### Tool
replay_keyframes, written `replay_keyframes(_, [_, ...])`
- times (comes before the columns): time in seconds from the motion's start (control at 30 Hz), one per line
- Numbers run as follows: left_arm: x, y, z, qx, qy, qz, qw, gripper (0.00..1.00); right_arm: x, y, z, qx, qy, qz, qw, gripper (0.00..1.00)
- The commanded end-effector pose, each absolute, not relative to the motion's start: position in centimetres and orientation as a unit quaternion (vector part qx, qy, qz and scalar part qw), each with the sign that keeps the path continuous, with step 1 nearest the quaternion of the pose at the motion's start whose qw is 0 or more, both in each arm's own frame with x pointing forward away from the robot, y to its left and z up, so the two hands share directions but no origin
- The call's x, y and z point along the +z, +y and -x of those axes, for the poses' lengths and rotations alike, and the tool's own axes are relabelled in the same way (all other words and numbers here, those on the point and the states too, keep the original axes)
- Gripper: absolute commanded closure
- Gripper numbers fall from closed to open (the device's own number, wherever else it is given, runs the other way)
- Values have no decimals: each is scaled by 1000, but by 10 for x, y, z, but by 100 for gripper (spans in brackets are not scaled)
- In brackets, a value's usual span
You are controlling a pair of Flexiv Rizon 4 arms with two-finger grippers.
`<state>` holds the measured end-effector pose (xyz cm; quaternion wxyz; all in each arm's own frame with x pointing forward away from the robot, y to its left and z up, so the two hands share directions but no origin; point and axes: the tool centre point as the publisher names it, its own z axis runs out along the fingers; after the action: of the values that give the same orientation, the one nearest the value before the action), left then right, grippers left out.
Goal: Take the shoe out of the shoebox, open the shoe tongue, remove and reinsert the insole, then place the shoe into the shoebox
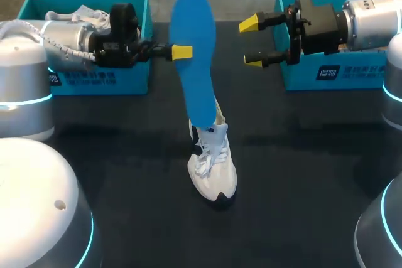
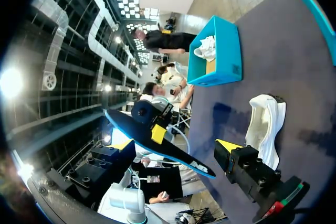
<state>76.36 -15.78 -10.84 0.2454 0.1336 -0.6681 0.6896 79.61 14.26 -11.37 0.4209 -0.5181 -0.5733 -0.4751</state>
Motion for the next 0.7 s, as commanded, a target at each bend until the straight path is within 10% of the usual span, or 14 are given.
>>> replay_keyframes(0.03, [-105, -158, -760, 583, -611, -358, 398, 100, -114, 143, -796, -475, -573, 518, 421, 0])
replay_keyframes(0.7, [-107, -158, -764, 572, -526, -394, 491, 100, -114, 143, -796, -475, -573, 518, 421, 0])
